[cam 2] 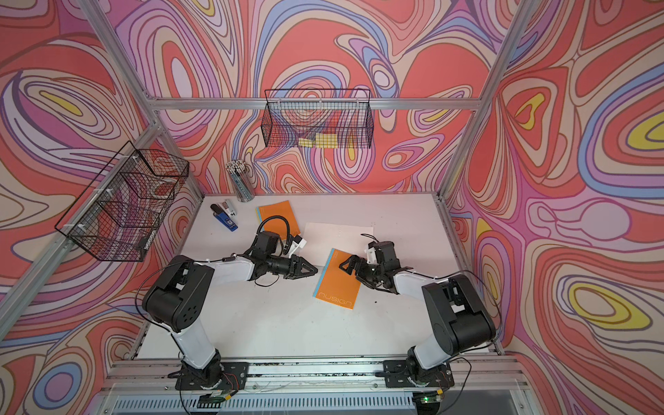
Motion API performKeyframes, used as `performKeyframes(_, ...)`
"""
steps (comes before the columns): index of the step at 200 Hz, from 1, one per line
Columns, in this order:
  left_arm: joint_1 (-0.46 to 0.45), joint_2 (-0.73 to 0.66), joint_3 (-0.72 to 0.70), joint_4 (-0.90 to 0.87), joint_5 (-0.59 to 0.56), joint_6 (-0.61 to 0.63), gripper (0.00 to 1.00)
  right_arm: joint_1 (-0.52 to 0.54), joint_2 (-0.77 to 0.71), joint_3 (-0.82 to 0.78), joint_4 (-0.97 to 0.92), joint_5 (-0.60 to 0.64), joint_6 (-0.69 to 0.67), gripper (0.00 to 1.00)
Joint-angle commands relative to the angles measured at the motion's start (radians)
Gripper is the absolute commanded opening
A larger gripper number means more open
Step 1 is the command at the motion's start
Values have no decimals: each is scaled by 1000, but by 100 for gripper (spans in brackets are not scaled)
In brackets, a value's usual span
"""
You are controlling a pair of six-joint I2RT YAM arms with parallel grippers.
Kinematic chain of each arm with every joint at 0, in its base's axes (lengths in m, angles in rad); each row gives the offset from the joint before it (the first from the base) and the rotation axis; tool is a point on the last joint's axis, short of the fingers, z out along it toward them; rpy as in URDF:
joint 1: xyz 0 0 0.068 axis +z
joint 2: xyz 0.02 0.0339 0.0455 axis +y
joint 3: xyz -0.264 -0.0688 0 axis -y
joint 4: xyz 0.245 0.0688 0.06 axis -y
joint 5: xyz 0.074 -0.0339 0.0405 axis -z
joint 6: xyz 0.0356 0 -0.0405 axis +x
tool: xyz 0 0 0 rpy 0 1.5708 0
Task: Close the notebook
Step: Pick up the notebook at the notebook.
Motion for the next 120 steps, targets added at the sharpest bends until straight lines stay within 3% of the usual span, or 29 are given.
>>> performKeyframes(1, 5, 34, 41, -75, -74, 65, 36, 4, 13, -32, 5, 5, 11, 98)
performKeyframes(120, 6, 213, 120, -47, -143, 68, 36, 4, 2, -45, 7, 6, 6, 98)
